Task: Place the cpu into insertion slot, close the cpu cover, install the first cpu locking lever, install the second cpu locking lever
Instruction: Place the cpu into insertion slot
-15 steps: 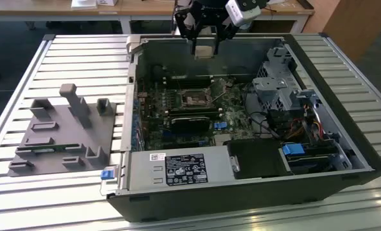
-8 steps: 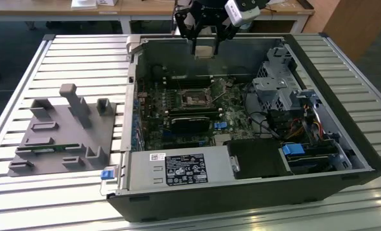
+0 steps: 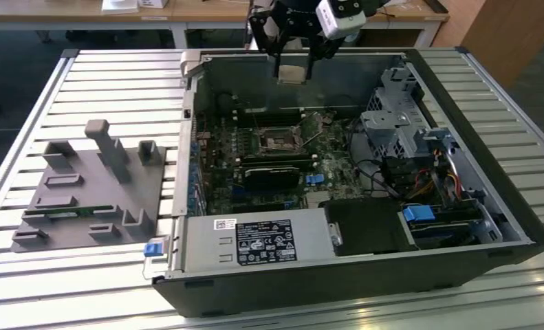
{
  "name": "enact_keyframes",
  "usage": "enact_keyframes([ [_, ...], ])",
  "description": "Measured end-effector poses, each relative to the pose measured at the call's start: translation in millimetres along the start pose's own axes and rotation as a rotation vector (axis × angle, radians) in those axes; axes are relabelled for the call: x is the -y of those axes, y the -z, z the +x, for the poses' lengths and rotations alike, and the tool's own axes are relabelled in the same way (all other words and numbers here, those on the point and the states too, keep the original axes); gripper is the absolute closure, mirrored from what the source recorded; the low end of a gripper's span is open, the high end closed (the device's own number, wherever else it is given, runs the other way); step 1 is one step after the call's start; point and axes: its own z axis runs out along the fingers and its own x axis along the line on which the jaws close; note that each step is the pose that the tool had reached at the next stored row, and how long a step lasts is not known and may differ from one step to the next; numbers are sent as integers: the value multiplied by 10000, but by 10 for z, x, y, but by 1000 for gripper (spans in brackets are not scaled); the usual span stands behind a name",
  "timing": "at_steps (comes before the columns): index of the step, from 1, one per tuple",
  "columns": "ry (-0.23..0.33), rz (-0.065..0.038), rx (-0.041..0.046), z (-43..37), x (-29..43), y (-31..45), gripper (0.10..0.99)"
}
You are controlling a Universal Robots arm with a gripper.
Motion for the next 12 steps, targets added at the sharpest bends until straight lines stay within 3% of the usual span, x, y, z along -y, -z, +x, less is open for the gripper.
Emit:
enact_keyframes([
  [7, -568, -8, 51, 0, -1, -16, 557],
  [12, -687, -5, 63, 0, 1, -42, 557],
])
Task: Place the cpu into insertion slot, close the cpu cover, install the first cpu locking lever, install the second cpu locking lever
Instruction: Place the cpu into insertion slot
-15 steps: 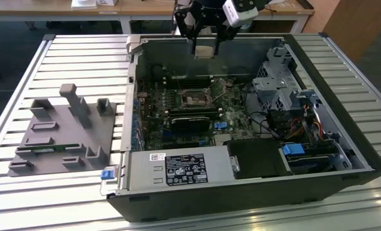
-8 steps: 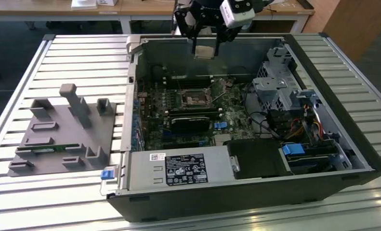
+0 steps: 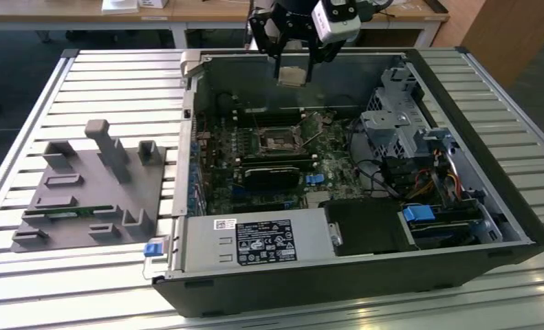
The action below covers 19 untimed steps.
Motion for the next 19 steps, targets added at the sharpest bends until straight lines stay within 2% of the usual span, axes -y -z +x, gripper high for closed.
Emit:
enact_keyframes([
  [9, -238, 2, 22, 0, 2, -28, 557],
  [14, -754, -8, 68, 0, 3, -33, 557],
  [19, -1510, -22, 135, -1, 4, -41, 557],
])
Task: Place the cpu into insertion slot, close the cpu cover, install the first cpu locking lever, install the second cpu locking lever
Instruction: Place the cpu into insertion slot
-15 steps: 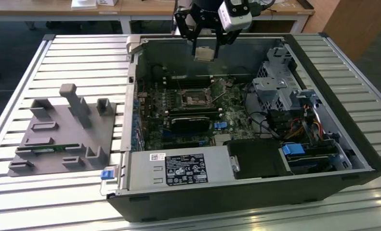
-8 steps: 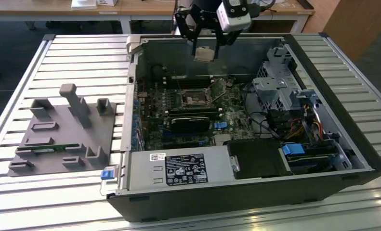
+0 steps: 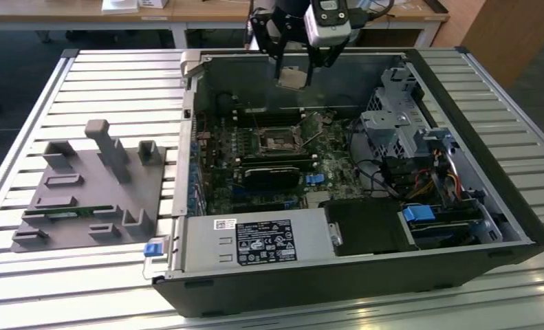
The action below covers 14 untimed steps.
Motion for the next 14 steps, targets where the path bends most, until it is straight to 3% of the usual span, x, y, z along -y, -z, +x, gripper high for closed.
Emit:
enact_keyframes([
  [14, -820, -15, 71, 3, 3, -16, 557],
])
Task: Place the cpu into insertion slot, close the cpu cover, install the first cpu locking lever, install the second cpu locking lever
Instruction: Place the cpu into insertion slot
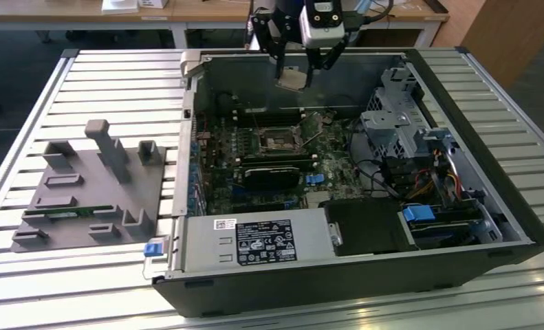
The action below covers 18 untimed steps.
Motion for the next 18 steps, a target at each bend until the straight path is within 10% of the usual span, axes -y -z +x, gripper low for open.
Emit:
enact_keyframes([
  [18, -428, -9, 37, 6, 4, -14, 557],
])
